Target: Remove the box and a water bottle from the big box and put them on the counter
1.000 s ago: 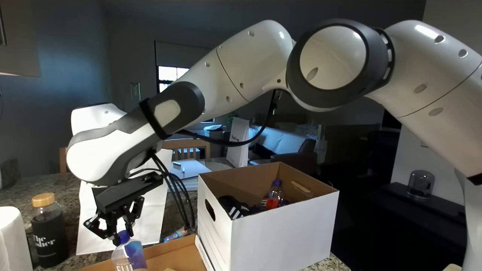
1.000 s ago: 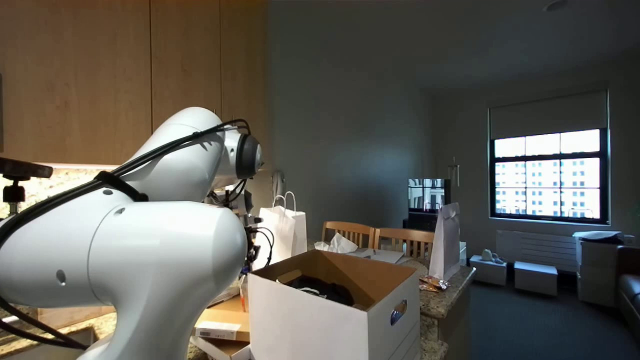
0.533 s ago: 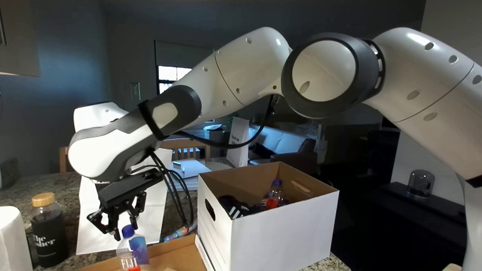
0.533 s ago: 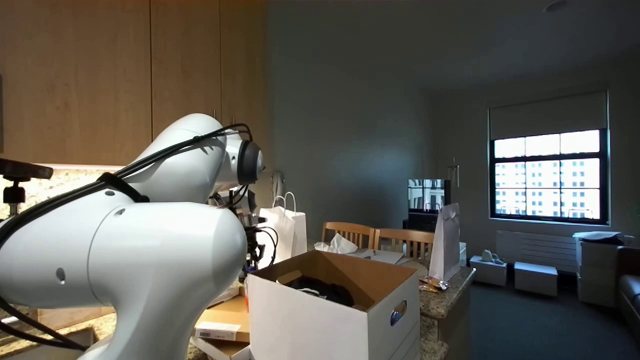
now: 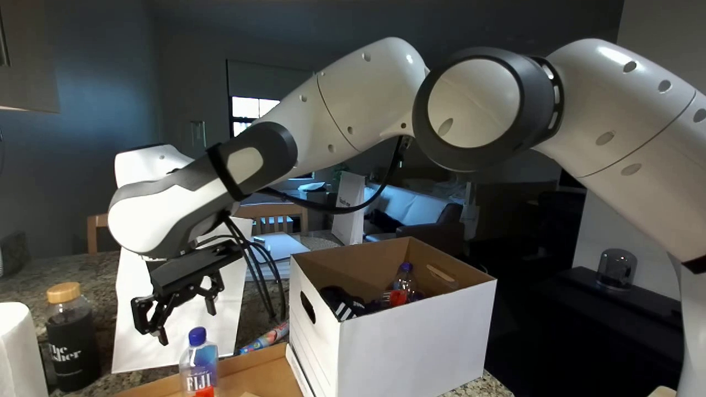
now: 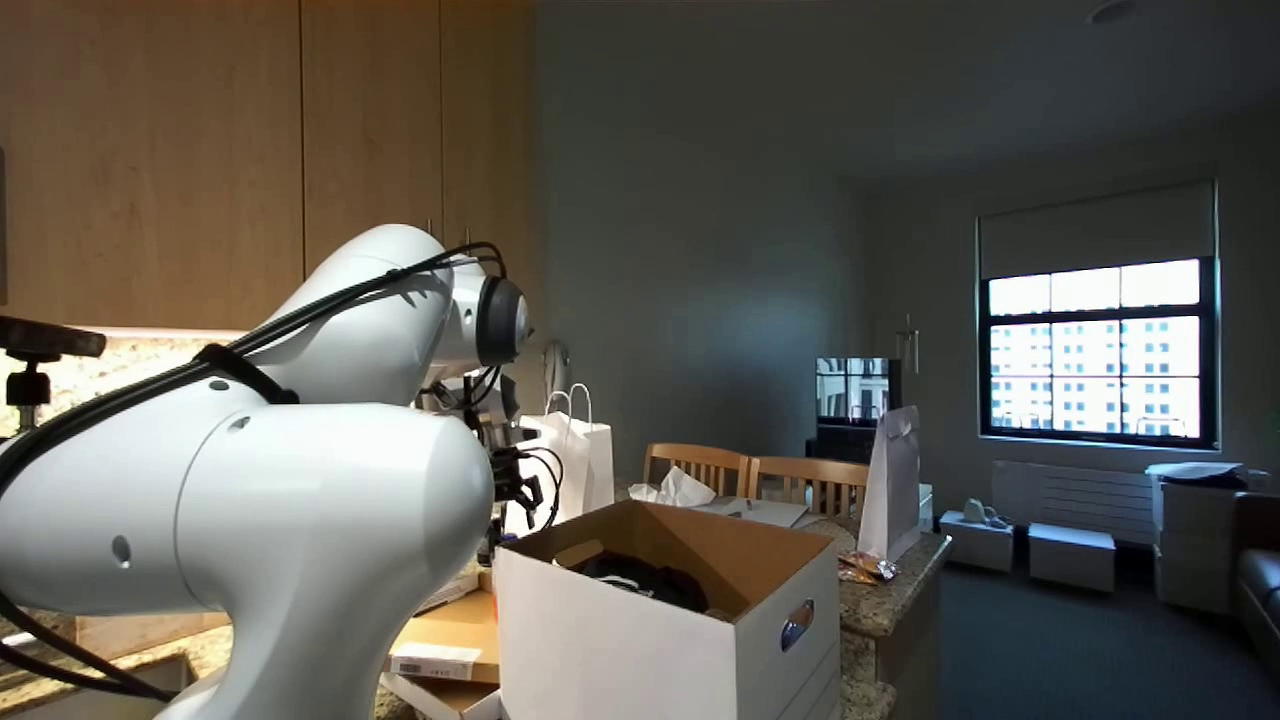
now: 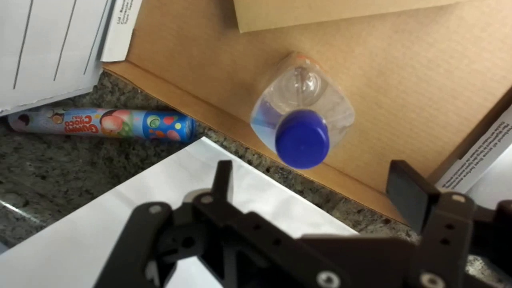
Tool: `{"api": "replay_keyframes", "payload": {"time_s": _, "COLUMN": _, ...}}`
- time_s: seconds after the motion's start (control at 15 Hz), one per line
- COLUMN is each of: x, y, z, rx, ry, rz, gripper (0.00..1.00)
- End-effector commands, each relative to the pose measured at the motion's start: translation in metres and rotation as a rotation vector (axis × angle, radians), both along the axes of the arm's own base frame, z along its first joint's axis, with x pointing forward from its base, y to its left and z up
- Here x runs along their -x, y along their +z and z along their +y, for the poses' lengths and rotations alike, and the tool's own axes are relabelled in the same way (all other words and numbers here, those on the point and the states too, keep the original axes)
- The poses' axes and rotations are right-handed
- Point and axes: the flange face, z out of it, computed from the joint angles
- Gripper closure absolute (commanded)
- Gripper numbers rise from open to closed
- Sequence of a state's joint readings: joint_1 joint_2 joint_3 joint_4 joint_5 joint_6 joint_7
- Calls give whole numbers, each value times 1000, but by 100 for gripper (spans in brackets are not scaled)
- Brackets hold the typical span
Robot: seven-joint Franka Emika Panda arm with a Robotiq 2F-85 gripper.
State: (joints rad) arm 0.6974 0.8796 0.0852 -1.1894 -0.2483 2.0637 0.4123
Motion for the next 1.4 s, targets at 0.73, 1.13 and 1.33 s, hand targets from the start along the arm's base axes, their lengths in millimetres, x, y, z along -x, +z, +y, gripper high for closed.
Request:
{"api": "replay_keyframes", "payload": {"time_s": 0.73, "x": -7, "y": 181, "z": -166, "rx": 49, "ry": -394, "rz": -194, "gripper": 0}}
{"api": "replay_keyframes", "payload": {"time_s": 1.13, "x": 10, "y": 202, "z": -295, "rx": 13, "ry": -493, "rz": 11, "gripper": 0}}
{"api": "replay_keyframes", "payload": {"time_s": 1.33, "x": 17, "y": 204, "z": -368, "rx": -17, "ry": -527, "rz": 6, "gripper": 0}}
